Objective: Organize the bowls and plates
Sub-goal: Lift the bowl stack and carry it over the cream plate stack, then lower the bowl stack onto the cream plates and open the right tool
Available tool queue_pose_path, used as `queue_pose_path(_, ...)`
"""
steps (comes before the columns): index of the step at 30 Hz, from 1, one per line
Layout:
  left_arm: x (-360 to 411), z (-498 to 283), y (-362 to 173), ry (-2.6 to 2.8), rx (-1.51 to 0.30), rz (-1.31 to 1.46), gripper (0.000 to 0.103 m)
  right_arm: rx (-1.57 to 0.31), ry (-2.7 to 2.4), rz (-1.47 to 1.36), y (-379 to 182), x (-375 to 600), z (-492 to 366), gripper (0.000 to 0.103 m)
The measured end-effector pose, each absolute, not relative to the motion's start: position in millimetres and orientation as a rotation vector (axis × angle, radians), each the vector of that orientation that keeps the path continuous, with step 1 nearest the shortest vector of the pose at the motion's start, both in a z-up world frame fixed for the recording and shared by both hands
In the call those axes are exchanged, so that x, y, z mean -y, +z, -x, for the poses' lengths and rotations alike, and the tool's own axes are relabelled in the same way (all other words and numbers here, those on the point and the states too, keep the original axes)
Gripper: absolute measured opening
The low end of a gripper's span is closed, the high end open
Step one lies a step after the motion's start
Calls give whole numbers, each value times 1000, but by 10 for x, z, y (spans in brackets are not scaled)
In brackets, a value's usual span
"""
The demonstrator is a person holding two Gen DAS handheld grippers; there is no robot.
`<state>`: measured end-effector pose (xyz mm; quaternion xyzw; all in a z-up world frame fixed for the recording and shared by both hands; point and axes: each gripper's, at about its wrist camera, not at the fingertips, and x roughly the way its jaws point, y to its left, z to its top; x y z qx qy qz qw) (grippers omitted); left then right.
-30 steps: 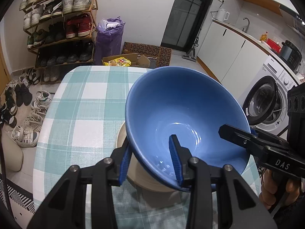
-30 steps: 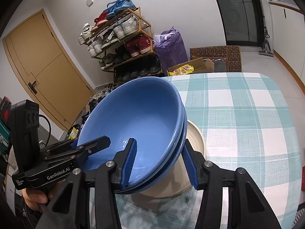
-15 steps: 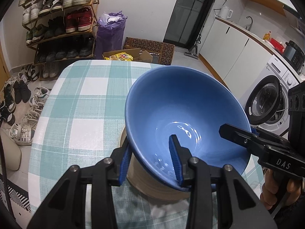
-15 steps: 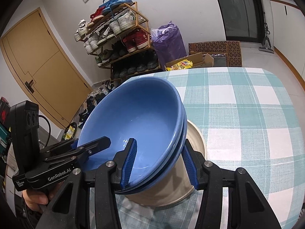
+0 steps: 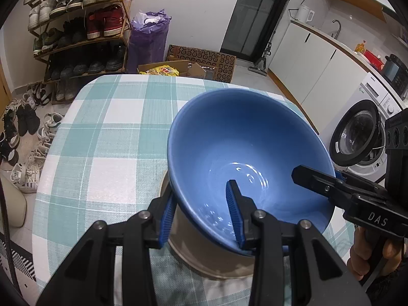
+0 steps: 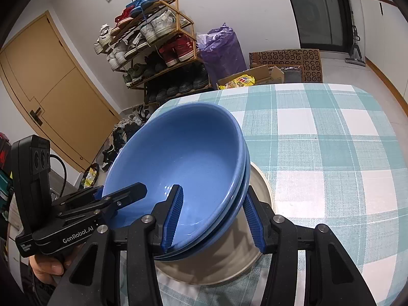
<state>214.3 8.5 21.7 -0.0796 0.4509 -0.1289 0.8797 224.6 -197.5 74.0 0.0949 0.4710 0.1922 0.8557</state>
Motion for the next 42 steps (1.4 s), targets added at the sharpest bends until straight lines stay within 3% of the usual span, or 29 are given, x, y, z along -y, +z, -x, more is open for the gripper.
queue_pose_path(42, -27, -2331, 212, -275, -941, 157, 38, -1017, 377, -227, 585, 2016, -2482, 50)
